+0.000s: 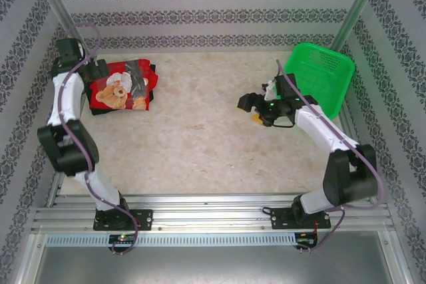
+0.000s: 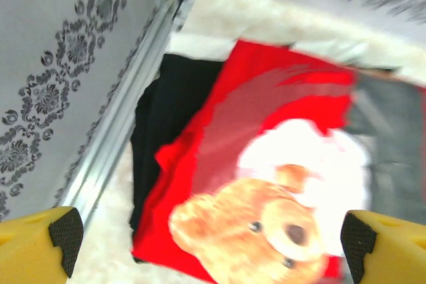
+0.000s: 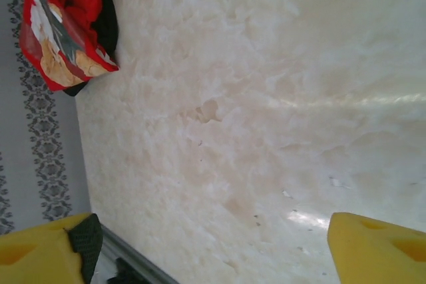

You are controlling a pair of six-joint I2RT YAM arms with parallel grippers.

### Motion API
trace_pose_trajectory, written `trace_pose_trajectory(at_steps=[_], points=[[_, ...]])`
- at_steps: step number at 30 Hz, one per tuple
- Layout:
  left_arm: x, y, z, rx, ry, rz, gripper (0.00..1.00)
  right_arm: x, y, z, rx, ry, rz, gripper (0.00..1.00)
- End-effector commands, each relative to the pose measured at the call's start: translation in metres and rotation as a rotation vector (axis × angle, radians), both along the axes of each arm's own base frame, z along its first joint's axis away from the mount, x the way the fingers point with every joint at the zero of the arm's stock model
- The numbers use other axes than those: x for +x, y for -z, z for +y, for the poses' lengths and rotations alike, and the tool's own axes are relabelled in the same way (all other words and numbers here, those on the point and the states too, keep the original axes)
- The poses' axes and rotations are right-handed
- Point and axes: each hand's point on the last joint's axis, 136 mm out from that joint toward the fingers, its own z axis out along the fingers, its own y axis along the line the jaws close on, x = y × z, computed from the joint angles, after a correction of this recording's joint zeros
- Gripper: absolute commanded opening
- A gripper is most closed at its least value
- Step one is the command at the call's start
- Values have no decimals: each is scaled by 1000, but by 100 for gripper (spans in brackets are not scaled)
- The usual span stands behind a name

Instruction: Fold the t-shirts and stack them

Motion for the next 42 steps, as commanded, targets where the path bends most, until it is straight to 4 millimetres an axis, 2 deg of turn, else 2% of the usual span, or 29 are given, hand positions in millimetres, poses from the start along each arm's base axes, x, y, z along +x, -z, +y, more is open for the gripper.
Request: trace_pose_trajectory(at_steps=[1,3,6,9,11,13,15,17,19,20,21,23,25,27,29,30,32,33,35,36,37,38,42], points=[[-12,-46,-44,-146,84,-244,100,-6,-16,-38,-154,32,-130,94],[-32,-41,-51,-173,66,-271,100,-13,-16,-62,-224,83,-173,98],[-57,-25,-64,-194,75,-288,100,-31,-12,-101,-340,167,-235,98],[-79,6,-70,-192,54,-311,100,-51,-1,-149,-552,306,-299,98],[-89,30,-75,-199,53,-339,100,-60,15,-178,-682,389,-379,98],[-97,59,-84,-193,47,-366,100,-60,20,-197,-765,473,-489,98],[-104,84,-96,-133,78,-406,100,-54,16,-203,-816,508,-637,98],[-110,104,-112,-23,109,-465,100,-52,33,-214,-854,570,-671,98],[-108,117,-124,64,135,-471,100,-47,57,-212,-856,524,-607,98],[-104,123,-126,49,139,-463,100,-39,63,-206,-837,493,-611,98],[-98,127,-129,36,154,-449,100,-33,63,-198,-826,442,-618,98],[-87,130,-133,62,210,-382,100,-16,48,-186,-825,429,-761,98],[-85,124,-130,113,220,-431,100,-5,48,-188,-832,450,-789,98],[-86,129,-121,134,175,-470,100,8,47,-189,-843,443,-805,98],[-80,139,-143,145,295,-474,100,16,42,-190,-821,470,-852,98],[-79,146,-145,158,297,-465,100,20,43,-191,-813,468,-849,98],[-77,145,-143,158,287,-490,100,27,51,-194,-791,485,-837,98],[-79,148,-144,148,288,-452,100,32,57,-192,-780,472,-848,98],[-77,145,-144,152,288,-487,100,44,70,-182,-766,412,-851,98],[-77,144,-144,154,289,-497,100,51,68,-178,-759,396,-866,98],[-77,146,-143,147,287,-475,100,47,74,-176,-769,369,-829,98],[-76,148,-141,145,274,-453,100,52,68,-178,-777,375,-817,98],[-70,150,-141,144,282,-426,100,52,67,-178,-792,378,-825,98]])
